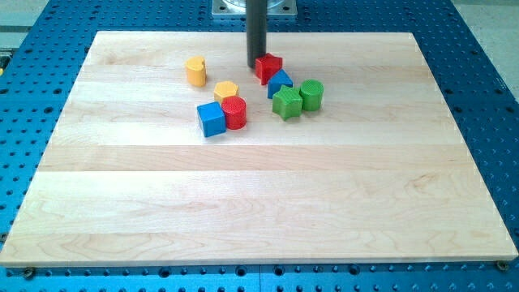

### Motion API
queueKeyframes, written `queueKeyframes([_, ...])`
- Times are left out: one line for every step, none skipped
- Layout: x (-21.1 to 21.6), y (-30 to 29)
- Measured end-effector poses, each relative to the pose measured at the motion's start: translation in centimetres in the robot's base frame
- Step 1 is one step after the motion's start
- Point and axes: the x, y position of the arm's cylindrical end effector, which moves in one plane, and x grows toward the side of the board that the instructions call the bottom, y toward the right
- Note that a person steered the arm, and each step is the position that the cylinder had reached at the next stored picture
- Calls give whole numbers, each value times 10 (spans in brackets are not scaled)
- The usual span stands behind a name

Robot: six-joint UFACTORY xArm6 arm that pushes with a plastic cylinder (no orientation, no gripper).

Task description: Move the yellow heart diagonally top right to the green star

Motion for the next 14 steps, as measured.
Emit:
queueKeyframes([17, 109])
queueKeyframes([80, 125])
queueKeyframes([87, 68])
queueKeyframes([104, 37])
queueKeyframes([99, 1])
queueKeyframes([102, 35])
queueKeyframes([147, 119])
queueKeyframes([162, 44])
queueKeyframes([158, -9])
queueKeyframes([143, -4])
queueKeyframes([119, -1])
queueKeyframes([96, -1])
queueKeyframes([90, -46])
queueKeyframes([78, -50])
